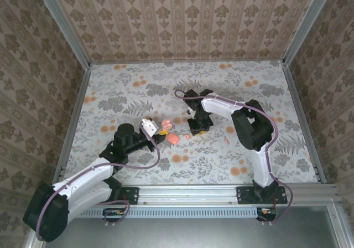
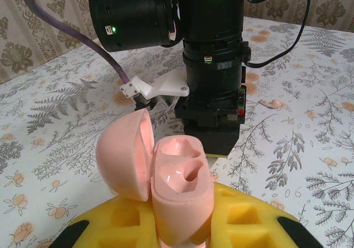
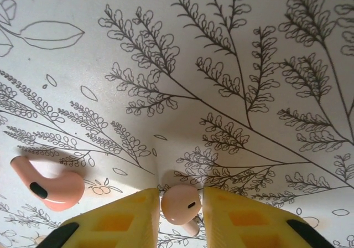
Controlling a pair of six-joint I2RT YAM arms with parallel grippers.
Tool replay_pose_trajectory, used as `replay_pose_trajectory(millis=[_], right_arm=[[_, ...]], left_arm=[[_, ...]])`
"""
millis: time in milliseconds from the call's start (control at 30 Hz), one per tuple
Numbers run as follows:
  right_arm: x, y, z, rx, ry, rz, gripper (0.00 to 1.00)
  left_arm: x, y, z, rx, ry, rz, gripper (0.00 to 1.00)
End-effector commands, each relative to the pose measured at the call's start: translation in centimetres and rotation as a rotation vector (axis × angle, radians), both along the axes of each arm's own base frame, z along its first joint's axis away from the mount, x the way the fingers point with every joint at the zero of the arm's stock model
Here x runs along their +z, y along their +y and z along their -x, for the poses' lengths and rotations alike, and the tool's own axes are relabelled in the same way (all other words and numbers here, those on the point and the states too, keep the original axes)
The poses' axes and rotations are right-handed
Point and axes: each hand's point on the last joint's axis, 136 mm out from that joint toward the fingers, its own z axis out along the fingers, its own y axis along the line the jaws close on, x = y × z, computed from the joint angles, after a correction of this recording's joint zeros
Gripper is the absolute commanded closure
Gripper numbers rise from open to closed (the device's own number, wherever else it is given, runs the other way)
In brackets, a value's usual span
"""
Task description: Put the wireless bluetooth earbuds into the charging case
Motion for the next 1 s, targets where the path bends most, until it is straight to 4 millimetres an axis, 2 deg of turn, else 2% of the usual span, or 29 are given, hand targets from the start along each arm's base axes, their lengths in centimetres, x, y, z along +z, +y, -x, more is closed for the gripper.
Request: replay_pose_trajectory(millis=[0,300,433,700,967], right_arm=[[-0.5,-0.5,-0.3,-0.011,-0.008,0.03,0.76],[0.6,-0.4,-0.8,-0.053,-0.073,-0.016,0.8],[1.4,-0.4,-1.0,-0.111,-0.12,-0.08,0.81],[5.3,-0.2,-3.6,-0.289,-0.381,-0.326,0.81],[7.8,0.6,-5.3,-0.343,-0.555,-0.521,0.82]], left_arm=[[0.9,-0.2,0.0,-0.01,-0.036,0.006,0.88],[0.0,-0.4,-0.3,-0.007,-0.017,0.002,0.88],[-0.6,-0.4,-1.3,0.035,-0.01,0.021,0.89],[-1.4,-1.3,-3.5,0.079,-0.004,0.047,0.89],[-2.2,-2.1,-5.0,0.103,-0.009,0.081,0.89]])
